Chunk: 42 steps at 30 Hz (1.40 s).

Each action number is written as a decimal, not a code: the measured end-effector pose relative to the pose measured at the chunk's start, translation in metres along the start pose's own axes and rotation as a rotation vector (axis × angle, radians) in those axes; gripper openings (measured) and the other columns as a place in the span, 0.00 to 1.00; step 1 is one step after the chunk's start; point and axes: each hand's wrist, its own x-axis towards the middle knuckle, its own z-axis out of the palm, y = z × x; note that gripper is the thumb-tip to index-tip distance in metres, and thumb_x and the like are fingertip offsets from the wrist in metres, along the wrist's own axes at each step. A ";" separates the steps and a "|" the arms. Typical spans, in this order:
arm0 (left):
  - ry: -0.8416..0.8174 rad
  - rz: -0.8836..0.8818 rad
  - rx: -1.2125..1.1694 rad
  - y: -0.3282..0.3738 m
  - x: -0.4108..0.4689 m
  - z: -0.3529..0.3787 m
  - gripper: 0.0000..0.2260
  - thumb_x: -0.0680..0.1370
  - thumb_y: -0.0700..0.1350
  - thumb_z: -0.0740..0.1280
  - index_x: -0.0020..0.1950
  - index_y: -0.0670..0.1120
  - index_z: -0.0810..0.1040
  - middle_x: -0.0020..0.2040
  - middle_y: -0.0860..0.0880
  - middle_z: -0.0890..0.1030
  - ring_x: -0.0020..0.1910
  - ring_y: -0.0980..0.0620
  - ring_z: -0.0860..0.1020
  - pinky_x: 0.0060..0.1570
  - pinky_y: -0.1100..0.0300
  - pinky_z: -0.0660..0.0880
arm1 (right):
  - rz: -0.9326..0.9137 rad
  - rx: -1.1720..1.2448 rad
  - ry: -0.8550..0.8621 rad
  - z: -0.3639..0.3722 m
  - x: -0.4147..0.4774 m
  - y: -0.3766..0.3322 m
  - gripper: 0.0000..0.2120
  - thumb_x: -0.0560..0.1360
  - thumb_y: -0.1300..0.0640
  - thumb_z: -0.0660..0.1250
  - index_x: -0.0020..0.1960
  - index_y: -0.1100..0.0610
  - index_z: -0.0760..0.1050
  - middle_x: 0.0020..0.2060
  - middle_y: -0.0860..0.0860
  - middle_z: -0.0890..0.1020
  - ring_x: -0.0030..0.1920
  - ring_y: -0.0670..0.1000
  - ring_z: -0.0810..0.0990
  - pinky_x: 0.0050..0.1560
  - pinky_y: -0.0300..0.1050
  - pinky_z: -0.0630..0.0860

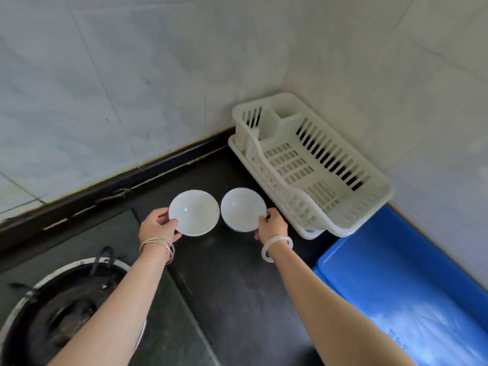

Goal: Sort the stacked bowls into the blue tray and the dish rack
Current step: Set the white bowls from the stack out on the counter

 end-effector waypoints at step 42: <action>0.047 -0.246 -0.725 0.026 0.055 0.050 0.12 0.75 0.36 0.65 0.56 0.48 0.73 0.59 0.46 0.72 0.64 0.40 0.73 0.55 0.49 0.78 | 0.147 0.801 -0.207 0.068 0.103 -0.079 0.18 0.77 0.65 0.61 0.67 0.61 0.70 0.41 0.53 0.80 0.40 0.48 0.81 0.49 0.41 0.78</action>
